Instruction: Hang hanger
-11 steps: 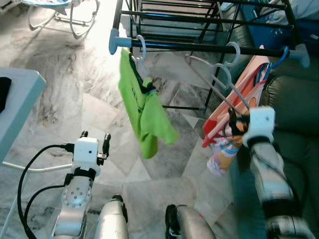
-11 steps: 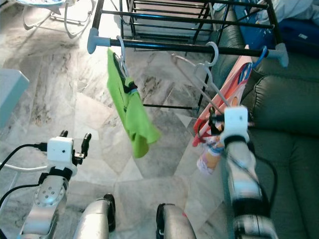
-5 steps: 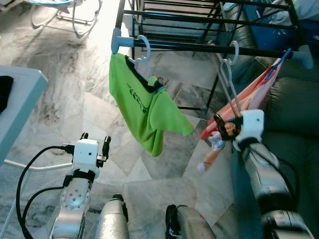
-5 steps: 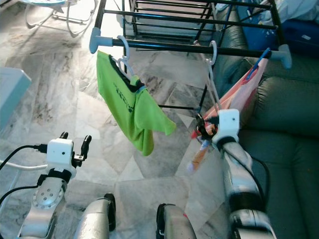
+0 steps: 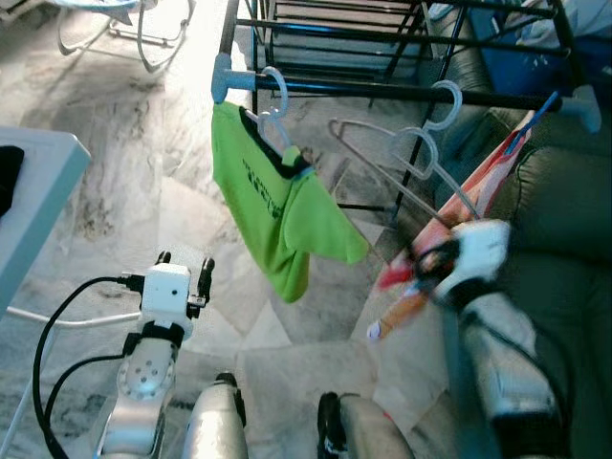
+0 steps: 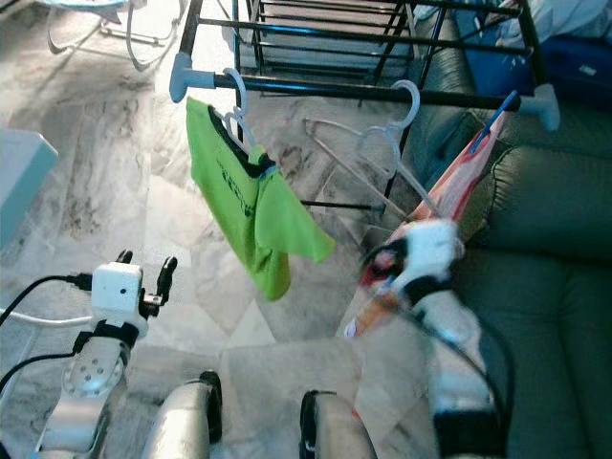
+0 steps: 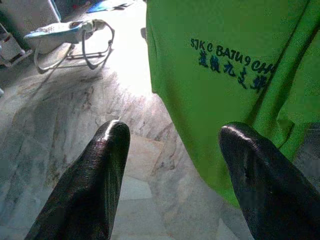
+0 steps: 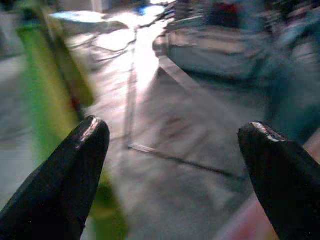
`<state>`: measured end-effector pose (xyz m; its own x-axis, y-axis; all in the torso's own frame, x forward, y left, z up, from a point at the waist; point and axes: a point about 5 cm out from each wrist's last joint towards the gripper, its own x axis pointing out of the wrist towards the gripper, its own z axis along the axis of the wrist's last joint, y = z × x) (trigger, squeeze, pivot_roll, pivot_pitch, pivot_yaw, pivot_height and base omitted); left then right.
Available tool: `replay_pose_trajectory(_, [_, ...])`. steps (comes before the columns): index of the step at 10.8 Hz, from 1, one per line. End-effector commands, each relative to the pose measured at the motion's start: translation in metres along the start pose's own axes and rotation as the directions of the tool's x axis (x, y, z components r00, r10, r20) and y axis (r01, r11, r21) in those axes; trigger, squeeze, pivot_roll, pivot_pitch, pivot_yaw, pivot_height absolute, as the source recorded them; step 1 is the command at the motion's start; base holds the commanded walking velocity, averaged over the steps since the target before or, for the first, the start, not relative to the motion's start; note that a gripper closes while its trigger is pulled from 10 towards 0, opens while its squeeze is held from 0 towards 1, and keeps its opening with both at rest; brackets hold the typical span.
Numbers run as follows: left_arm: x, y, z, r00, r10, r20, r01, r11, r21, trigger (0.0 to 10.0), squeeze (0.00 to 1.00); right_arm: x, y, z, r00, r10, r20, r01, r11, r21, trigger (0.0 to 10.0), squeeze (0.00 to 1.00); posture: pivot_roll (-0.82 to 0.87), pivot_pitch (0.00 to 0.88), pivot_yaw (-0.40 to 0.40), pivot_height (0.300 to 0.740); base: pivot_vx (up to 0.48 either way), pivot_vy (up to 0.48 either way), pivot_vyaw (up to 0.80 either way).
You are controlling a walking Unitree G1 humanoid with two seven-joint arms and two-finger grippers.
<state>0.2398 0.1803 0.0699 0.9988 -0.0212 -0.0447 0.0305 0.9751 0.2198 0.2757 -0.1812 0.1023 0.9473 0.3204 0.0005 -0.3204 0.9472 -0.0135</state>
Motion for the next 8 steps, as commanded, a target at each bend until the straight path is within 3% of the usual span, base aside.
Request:
replay_pose_trajectory(1, [-0.002, -0.003, -0.005, 1.0, -0.02, -0.025, 0.02, 1.0, 0.003, 10.0, 0.0, -0.004, 0.004, 0.002, 0.998, 0.06, -0.015, -0.06, 0.998, 0.004, 10.0, 0.67, 0.03, 0.231, -0.049, 0.74, 0.0, 0.0, 0.0])
replay_pose_trajectory(2, [-0.001, -0.004, -0.005, 1.0, -0.022, -0.023, 0.022, 1.0, 0.002, 10.0, 0.0, -0.005, 0.004, 0.002, 0.998, 0.063, -0.019, -0.063, 0.998, -0.012, 10.0, 0.46, 0.03, 0.229, -0.05, 0.74, 0.0, 0.0, 0.0])
replay_pose_trajectory(3, [-0.001, -0.005, -0.005, 1.0, -0.02, -0.024, 0.02, 1.0, 0.0, 10.0, 0.0, -0.005, 0.002, 0.008, 0.999, 0.032, 0.003, -0.032, 0.998, -0.053, 10.0, 0.19, 0.03, 0.228, -0.053, 0.74, 0.0, 0.0, 0.0])
replay_pose_trajectory(5, [-0.002, -0.005, -0.006, 1.0, -0.011, -0.026, 0.011, 1.0, -0.004, 10.0, 0.0, -0.009, 0.001, 0.017, 0.996, -0.061, 0.071, 0.068, 0.994, -0.09, 10.0, 0.14, 0.03, 0.229, -0.057, 0.74, 0.0, 0.0, 0.0])
replay_pose_trajectory(8, [-0.002, -0.004, -0.006, 1.0, 0.0, -0.023, 0.0, 1.0, -0.009, 10.0, 0.0, -0.019, 0.014, 0.007, 0.993, -0.105, 0.062, 0.111, 0.989, -0.098, 10.0, 0.09, 0.02, 0.23, -0.057, 0.74, -0.1, 0.0, 0.0])
